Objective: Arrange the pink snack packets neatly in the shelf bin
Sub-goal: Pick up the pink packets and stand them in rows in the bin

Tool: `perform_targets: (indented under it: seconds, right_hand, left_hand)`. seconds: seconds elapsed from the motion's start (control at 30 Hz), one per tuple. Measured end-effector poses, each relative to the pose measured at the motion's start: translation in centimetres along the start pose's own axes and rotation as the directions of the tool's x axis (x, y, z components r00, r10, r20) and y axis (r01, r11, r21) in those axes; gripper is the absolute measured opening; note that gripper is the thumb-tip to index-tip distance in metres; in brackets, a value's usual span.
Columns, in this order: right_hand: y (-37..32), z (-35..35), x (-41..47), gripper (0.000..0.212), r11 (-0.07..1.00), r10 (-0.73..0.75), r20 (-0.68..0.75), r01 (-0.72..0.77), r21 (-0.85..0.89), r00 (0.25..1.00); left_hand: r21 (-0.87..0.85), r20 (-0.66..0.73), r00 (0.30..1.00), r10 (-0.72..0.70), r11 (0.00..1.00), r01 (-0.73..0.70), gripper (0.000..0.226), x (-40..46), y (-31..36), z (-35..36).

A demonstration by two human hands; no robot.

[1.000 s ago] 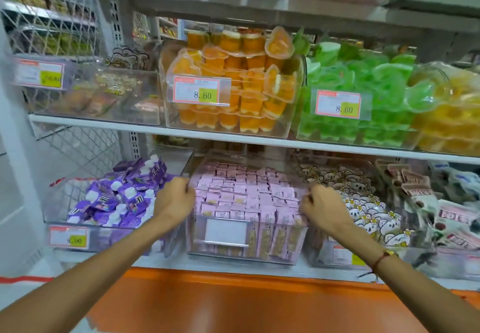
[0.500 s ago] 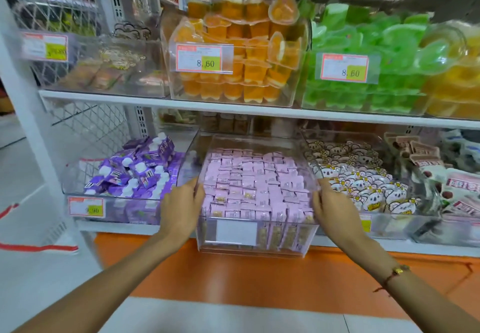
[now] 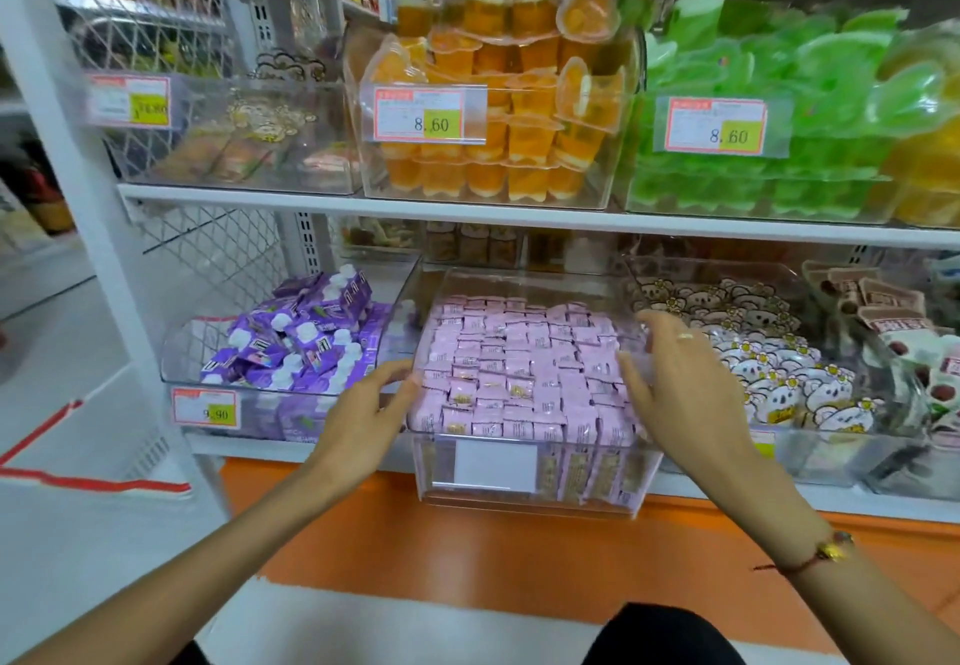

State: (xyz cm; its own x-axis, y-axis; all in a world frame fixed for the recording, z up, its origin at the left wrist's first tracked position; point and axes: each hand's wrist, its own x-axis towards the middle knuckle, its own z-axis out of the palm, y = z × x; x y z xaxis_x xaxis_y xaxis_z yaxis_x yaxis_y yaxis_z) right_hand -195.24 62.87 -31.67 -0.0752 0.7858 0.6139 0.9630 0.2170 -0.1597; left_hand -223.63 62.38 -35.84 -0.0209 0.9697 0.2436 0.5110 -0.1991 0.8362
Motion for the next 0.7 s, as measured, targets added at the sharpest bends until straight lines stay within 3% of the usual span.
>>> perform_targets:
  seconds: [0.07,0.13,0.23,0.33,0.43,0.53,0.6,0.7]
  right_hand:
    - [-3.7,0.7,0.9,0.029,0.966,-0.173,0.084,0.152,0.209,0.981]
    - [-7.4,2.6,1.6,0.028,0.893,-0.334,0.283,0.204,0.402,0.899]
    - [-10.6,5.7,1.9,0.034,0.853,-0.444,0.387,0.249,0.458,0.808]
    - [-10.7,7.5,1.9,0.027,0.809,-0.416,0.357,0.161,0.566,0.836]
    - [-10.3,8.2,2.5,0.018,0.727,-0.365,0.439,-0.044,0.686,0.821]
    - [-10.4,8.2,3.5,0.01,0.713,-0.339,0.552,-0.175,0.679,0.762]
    - [-10.5,8.0,3.9,0.009,0.703,-0.346,0.59,-0.214,0.678,0.73]
    - [-10.8,7.7,4.1,0.006,0.764,-0.347,0.601,-0.155,0.627,0.72]
  left_hand:
    - [-0.038,-0.025,1.0,0.013,0.999,-0.014,0.022,-0.1,0.1,-0.5]
    - [-0.025,-0.038,0.999,0.031,0.999,-0.032,0.024,0.2,-0.1,-0.6]
    - [0.098,-0.04,0.992,0.122,0.988,-0.117,0.028,0.7,-1.0,-0.4]
    - [0.069,-0.089,0.985,0.145,0.988,-0.139,0.021,0.7,-2.2,0.2]
    - [-0.134,-0.183,0.983,0.018,0.99,-0.043,0.02,0.5,-3.0,1.4]
    - [-0.264,-0.21,0.972,-0.108,0.963,0.05,0.023,0.4,-3.0,2.3]
    - [-0.318,-0.224,0.965,-0.138,0.946,0.062,0.023,0.2,-2.7,2.9]
    - [-0.353,-0.237,0.961,-0.143,0.934,0.052,0.031,-0.1,-2.3,3.4]
